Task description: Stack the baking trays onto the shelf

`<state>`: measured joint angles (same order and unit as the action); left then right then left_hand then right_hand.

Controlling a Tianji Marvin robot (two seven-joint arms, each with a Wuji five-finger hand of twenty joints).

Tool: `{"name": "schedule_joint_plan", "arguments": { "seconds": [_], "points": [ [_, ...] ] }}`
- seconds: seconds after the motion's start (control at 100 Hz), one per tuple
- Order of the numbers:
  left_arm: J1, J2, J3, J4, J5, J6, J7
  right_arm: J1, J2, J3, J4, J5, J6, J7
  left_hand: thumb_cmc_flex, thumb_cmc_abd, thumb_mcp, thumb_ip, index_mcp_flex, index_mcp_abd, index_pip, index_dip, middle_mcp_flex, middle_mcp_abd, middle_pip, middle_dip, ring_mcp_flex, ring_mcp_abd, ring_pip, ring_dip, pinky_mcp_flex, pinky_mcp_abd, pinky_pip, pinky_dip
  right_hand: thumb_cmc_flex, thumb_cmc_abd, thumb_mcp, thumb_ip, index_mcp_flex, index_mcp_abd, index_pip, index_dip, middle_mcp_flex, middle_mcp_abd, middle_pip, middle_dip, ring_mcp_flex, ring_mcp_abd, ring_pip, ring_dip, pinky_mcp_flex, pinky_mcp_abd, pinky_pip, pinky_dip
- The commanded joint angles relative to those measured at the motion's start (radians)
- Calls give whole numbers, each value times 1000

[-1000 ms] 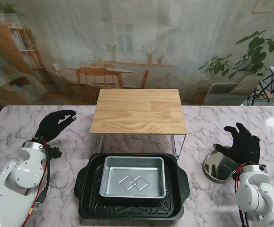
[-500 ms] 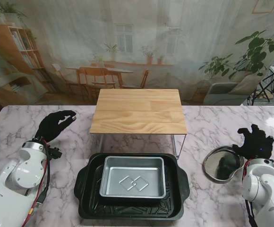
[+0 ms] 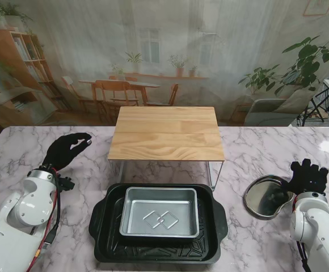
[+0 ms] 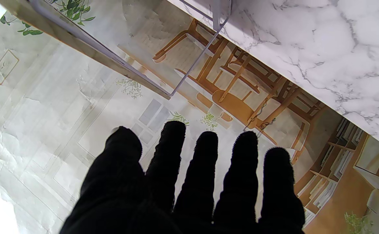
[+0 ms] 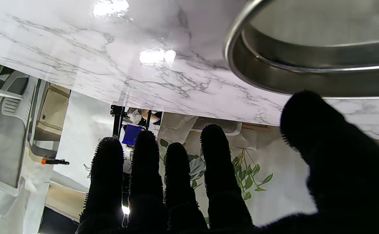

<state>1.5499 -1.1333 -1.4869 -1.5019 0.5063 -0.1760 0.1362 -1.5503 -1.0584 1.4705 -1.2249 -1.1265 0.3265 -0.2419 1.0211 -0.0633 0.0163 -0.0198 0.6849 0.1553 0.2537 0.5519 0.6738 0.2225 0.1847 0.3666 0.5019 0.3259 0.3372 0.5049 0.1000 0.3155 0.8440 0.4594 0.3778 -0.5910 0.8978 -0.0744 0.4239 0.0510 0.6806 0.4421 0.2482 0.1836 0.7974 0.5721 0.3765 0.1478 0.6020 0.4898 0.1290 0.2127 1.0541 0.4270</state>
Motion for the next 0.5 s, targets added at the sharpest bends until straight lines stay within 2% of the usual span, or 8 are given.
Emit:
{"name": "schedule_joint_plan", "arguments": {
  "seconds": [0.0,0.15,0.3,0.49],
  "points": [
    [-2,0,4,5,5,3,-13,15,2,-7,10,6,11,9,36,52,-22,26,-17,6,1,-1,0,3,18,12,-34,2,-9,5,-16,-3,-22,21,-12,-31,-16,-23,2,-13,-29,-5,-12,7,6,5,-17,-4,70,12,-23,1,8,16],
    [-3,1,5,6,8,3,-13,39,7,-32,36,2,33,34,36,52,-22,26,-18,6,1,-1,1,2,19,13,-34,1,-9,6,-17,-4,-23,21,-27,-8,-66,-25,-52,-23,-97,-59,-36,9,-26,-7,-32,-9,55,11,-38,9,-9,16],
    [-2,1,5,7,10,2,-14,57,8,-61,61,15,62,53,36,53,-22,26,-18,8,1,-1,1,2,19,12,-33,1,-9,6,-16,-5,-22,22,-40,13,-129,-26,-66,-60,-97,-76,-58,11,-47,-18,-44,-12,44,10,-49,13,-23,18],
    [-2,2,5,7,13,4,-14,92,0,-100,127,63,80,7,36,52,-22,27,-17,6,2,-1,1,2,19,12,-34,0,-9,6,-16,-5,-23,22,-32,22,-140,-19,-53,-85,-78,-72,-71,10,-59,-26,-52,-17,37,8,-50,13,-26,20]
  ]
}}
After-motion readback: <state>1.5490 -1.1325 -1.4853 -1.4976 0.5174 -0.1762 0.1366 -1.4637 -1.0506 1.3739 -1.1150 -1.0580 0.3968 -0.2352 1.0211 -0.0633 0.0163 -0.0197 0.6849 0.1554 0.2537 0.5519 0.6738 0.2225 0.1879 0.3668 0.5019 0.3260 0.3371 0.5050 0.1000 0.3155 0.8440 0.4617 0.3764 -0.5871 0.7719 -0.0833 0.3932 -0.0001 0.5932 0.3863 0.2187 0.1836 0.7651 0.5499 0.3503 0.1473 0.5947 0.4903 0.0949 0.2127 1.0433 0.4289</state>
